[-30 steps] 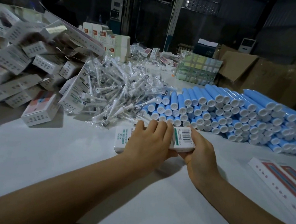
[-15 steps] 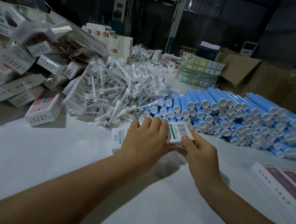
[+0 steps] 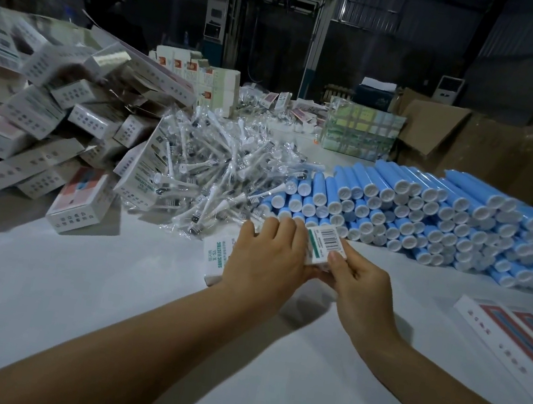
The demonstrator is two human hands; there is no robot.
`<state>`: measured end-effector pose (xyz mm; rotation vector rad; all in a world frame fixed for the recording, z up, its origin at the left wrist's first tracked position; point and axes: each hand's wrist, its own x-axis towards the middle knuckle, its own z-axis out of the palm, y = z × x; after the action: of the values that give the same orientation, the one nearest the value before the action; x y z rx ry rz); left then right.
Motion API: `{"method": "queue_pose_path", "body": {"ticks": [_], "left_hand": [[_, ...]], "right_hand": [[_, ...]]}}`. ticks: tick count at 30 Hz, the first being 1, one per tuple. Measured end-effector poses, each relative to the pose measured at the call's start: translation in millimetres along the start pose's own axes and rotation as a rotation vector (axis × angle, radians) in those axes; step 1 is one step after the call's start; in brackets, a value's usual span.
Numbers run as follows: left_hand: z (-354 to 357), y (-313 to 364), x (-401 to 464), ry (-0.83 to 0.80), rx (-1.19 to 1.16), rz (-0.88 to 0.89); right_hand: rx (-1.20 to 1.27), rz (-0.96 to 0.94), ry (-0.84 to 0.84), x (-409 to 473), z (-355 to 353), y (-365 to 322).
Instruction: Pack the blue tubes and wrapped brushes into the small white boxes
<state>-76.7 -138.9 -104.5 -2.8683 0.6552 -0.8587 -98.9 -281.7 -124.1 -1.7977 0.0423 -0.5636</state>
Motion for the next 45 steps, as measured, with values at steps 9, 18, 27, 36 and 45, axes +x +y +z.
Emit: {"method": "queue_pose_path", "body": {"ticks": [9,18,27,36,45], "left_hand": [[-1.7,0.6,-2.5,0.010,-0.070,0.038],[-0.4,4.5,1.4,0.010,-0.033,0.029],[-34.4,-15.9,26.4,0.129,-1.627,-0.506],[-13.4,-19.2,17.1,-0.095,-2.314,-1.120],[-19.7,-6.3,15.6,-0.122,-2.209,-0.978]], "right_hand": [[0.234,0.137,-0.095,0.6,1.1,-11.3],[0.258,0.126,-0.109,0.8,3.8,-14.2],[0.155,-0.067,-0.150,-2.5,-1.8,-26.8],[-0.186,-0.145,-0.349,-16.7,13.0,-29.1],[-0.488,-0.300,-0.310,-14.7,12.3,-19.0]]}}
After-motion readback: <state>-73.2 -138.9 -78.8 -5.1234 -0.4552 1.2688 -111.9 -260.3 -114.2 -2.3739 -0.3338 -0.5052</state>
